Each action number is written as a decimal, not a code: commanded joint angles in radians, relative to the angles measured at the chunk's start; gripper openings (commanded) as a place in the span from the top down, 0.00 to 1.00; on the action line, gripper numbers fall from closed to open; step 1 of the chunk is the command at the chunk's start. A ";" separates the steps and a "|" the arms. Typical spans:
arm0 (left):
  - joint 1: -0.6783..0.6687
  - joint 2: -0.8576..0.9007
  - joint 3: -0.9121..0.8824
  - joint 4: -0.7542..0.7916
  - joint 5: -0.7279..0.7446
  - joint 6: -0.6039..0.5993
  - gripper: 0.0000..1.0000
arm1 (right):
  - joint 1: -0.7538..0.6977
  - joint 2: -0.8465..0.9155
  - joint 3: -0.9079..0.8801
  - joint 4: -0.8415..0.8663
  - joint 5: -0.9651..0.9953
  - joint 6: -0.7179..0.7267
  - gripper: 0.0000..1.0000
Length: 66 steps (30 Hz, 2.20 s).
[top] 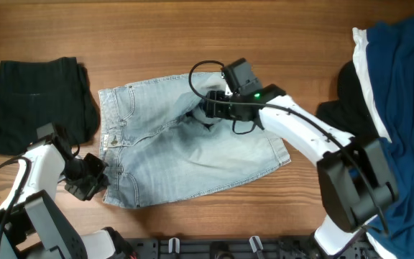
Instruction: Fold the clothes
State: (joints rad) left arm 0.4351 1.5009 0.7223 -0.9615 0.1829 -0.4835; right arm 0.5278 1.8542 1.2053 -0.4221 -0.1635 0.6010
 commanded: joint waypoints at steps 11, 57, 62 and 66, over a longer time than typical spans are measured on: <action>0.008 0.003 0.009 0.003 -0.017 0.005 0.96 | -0.202 -0.039 0.264 0.003 0.625 -0.551 0.75; 0.008 0.003 0.009 0.027 0.010 0.006 0.96 | -0.237 0.111 0.255 -0.190 0.243 0.085 0.55; 0.008 0.003 0.009 0.026 0.010 0.006 0.96 | -0.232 0.204 0.255 -0.160 0.245 0.204 0.51; 0.008 0.003 0.009 0.026 0.010 0.006 0.96 | -0.232 0.245 0.255 -0.115 0.248 0.211 0.50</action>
State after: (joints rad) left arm 0.4351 1.5009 0.7231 -0.9382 0.2028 -0.4828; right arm 0.2871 2.0628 1.4555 -0.5625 0.0921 0.7799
